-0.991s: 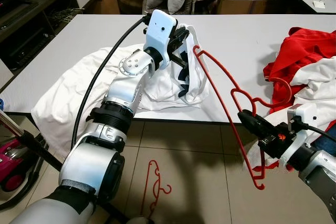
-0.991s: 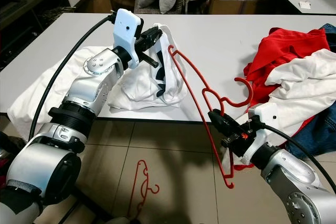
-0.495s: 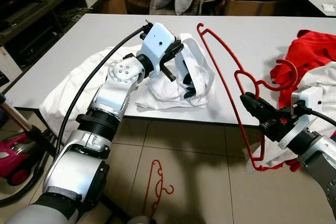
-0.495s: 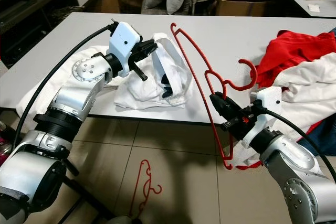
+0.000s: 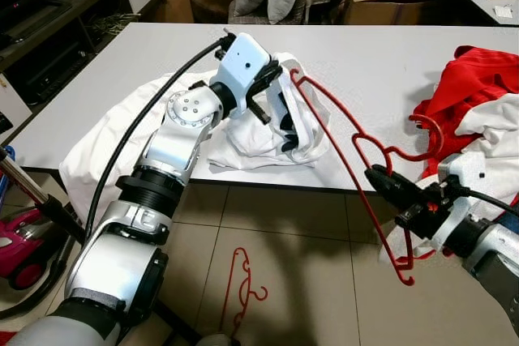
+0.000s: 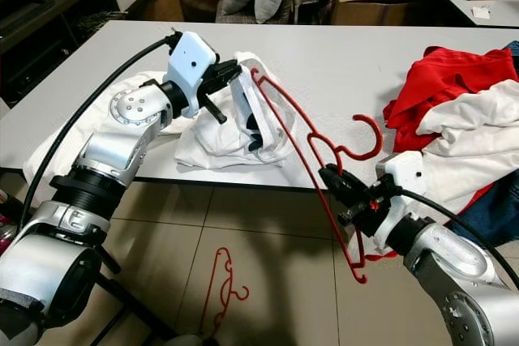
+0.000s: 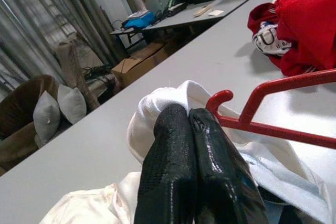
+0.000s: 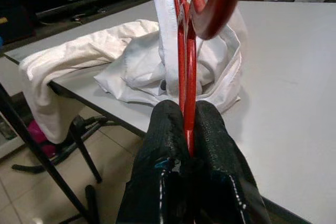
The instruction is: Hang hanger
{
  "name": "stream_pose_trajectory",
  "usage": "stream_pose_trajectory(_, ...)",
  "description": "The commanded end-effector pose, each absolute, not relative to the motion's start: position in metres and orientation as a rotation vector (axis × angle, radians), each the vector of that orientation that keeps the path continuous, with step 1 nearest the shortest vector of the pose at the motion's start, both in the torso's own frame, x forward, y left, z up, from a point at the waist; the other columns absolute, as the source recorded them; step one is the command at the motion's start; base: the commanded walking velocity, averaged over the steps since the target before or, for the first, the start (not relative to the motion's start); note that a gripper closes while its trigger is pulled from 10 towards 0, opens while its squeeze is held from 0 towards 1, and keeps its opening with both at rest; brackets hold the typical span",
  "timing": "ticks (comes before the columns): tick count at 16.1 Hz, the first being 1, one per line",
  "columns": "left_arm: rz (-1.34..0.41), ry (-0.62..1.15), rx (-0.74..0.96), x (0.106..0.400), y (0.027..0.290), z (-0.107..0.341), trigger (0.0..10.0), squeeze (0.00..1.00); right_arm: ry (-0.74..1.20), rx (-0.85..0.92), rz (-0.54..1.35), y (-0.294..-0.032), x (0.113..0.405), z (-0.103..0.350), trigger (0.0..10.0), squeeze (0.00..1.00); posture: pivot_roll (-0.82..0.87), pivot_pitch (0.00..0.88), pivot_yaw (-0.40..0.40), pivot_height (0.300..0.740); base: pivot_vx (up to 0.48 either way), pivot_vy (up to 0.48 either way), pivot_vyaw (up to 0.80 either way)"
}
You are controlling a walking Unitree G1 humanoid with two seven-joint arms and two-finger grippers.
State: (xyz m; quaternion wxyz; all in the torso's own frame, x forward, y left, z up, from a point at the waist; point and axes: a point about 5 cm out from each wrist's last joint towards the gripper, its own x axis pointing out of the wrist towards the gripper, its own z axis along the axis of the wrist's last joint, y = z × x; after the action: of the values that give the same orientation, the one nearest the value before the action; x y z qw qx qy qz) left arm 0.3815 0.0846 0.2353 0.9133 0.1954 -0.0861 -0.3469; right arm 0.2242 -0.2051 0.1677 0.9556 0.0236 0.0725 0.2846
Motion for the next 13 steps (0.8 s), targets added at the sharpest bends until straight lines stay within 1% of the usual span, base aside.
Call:
stream_pose_trajectory(1, -0.727, -0.195, 0.425, 0.38, 0.084, 0.242, 0.0, 0.0, 0.132, 0.037, 0.561, -0.205, 0.228, 0.171, 10.0, 0.0, -0.09, 0.011, 0.078, 0.74, 0.0, 0.0, 0.0)
stream_pose_trajectory(5, -0.779, -0.212, 0.478, 0.372, 0.081, 0.245, 0.0, 0.0, 0.121, 0.033, 0.568, -0.203, 0.236, 0.173, 10.0, 0.0, -0.08, 0.011, 0.075, 0.74, 0.0, 0.0, 0.0)
stream_pose_trajectory(11, -0.821, -0.238, 0.484, 0.365, 0.073, 0.25, 0.0, 0.0, 0.17, 0.021, 0.606, -0.196, 0.241, 0.162, 10.0, 0.0, -0.07, 0.012, 0.066, 0.74, 0.0, 0.0, 0.0)
stream_pose_trajectory(12, -0.877, -0.25, 0.493, 0.358, 0.067, 0.252, 0.0, 0.0, 0.173, 0.017, 0.587, -0.196, 0.245, 0.162, 10.0, 0.0, -0.07, 0.012, 0.067, 0.74, 0.0, 0.0, 0.0)
stream_pose_trajectory(13, -0.895, -0.253, 0.497, 0.356, 0.066, 0.253, 0.0, 0.0, 0.172, 0.016, 0.581, -0.196, 0.246, 0.162, 10.0, 0.0, -0.07, 0.012, 0.067, 0.74, 0.0, 0.0, 0.0)
